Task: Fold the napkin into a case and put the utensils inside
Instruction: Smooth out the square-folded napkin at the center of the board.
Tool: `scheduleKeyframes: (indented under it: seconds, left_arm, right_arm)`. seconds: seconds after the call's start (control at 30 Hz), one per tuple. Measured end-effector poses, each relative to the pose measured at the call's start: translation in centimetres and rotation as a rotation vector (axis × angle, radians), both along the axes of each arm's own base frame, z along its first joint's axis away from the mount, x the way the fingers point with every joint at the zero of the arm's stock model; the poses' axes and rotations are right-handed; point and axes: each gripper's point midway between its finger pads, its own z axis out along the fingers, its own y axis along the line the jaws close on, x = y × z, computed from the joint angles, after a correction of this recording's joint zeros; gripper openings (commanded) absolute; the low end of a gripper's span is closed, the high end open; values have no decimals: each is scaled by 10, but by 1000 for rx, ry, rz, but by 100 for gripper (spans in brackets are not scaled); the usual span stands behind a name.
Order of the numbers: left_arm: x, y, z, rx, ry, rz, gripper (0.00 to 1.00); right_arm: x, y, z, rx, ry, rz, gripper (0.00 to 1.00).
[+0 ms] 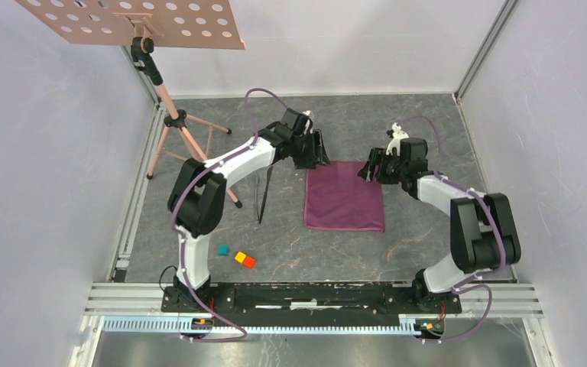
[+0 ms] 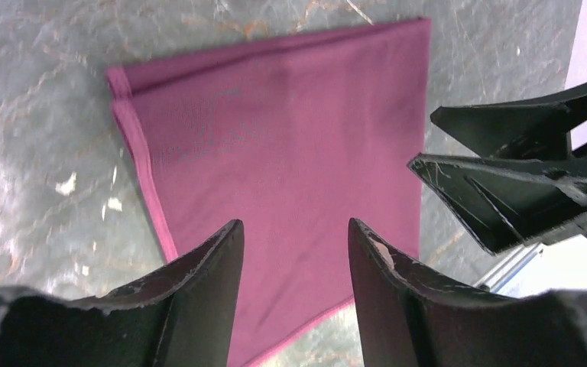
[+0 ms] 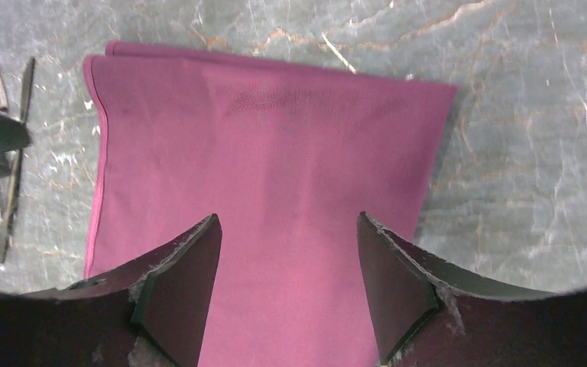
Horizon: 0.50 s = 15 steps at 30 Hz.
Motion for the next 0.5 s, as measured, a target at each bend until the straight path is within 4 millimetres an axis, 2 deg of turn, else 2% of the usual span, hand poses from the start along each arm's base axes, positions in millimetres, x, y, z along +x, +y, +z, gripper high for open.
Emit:
scheduleKeyframes:
  seconds: [0.17,0.27,0.4,0.5]
  left_arm:
    - [25,-8,-29,-21,30,-2,60]
    - [35,-5,-47,-21,54,9,61]
    - [45,4,-58,-26,70,27,61]
    - [53,8,-62,-34,65,39,61]
  right_arm:
    - [24,3,-1,65,-11,6,73]
    - [32,3,1,88,-29,12,73]
    - [39,3,-4,111,-33,18,73]
    - [44,0,-16,122,-16,13,73]
